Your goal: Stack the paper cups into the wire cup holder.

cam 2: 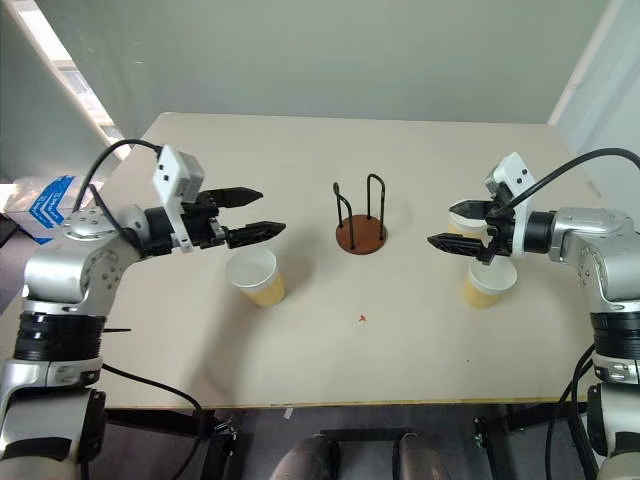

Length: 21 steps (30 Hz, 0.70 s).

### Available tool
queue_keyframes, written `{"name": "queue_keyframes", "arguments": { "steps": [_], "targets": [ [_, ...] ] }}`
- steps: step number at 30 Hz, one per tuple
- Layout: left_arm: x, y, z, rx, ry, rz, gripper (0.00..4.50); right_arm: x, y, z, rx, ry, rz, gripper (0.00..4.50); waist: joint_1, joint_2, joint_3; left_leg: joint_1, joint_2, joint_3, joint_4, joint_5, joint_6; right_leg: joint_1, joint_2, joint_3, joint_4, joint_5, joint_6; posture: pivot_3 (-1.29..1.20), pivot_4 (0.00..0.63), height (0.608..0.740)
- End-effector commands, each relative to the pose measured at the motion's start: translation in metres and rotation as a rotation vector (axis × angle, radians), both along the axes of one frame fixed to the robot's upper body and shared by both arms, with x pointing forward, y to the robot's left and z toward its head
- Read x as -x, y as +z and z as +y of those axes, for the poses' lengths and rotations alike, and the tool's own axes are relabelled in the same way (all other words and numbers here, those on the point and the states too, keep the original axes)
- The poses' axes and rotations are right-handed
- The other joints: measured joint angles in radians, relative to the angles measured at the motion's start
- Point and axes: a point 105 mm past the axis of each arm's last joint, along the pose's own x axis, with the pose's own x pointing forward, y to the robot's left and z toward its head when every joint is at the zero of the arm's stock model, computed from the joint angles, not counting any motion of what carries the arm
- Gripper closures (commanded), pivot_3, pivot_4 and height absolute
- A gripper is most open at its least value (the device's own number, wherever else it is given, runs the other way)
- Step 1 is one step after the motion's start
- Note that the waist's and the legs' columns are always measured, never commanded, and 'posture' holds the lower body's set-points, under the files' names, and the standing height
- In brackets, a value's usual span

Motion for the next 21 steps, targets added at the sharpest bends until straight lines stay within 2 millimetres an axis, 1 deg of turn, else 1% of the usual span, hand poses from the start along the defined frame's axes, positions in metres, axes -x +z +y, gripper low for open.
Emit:
{"name": "queue_keyframes", "arguments": {
  "steps": [1, 4, 11, 16, 21],
  "targets": [
    [-0.007, 0.010, -0.011, 0.011, -0.027, -0.039, 0.00, 0.009, 0.011, 0.000, 0.005, 0.017, -0.029, 0.07, 0.001, 0.000, 0.000, 0.000, 0.000, 0.000, 0.000, 0.000, 0.000, 0.000, 0.000, 0.000, 0.000, 0.000, 0.000, 0.00, 0.150, 0.740],
    [-0.010, 0.008, -0.023, 0.018, -0.063, -0.031, 0.00, 0.013, 0.009, 0.002, 0.009, 0.023, -0.022, 0.07, 0.003, 0.000, 0.000, -0.001, 0.000, 0.000, 0.000, 0.001, 0.001, 0.000, 0.000, 0.000, -0.001, 0.000, 0.001, 0.00, 0.150, 0.740],
    [-0.017, -0.004, -0.041, -0.018, -0.089, 0.001, 0.00, 0.018, 0.007, 0.000, 0.015, 0.018, -0.012, 0.07, 0.003, 0.000, 0.000, -0.002, 0.000, 0.000, 0.001, 0.003, 0.002, 0.000, 0.000, 0.000, -0.002, 0.002, 0.003, 0.00, 0.150, 0.740],
    [-0.032, -0.012, -0.053, -0.046, -0.057, 0.015, 0.00, 0.019, 0.005, -0.001, 0.016, 0.011, -0.008, 0.07, 0.006, 0.000, 0.000, -0.002, 0.000, 0.000, 0.001, 0.004, 0.003, 0.001, 0.000, 0.000, -0.002, 0.003, 0.006, 0.00, 0.150, 0.740],
    [-0.042, -0.014, -0.063, -0.047, -0.037, 0.006, 0.00, 0.019, 0.003, -0.001, 0.016, 0.007, -0.005, 0.07, 0.006, 0.000, 0.000, -0.002, -0.001, 0.001, 0.002, 0.004, 0.004, 0.002, -0.001, 0.000, -0.002, 0.004, 0.007, 0.00, 0.150, 0.740]
  ]
}}
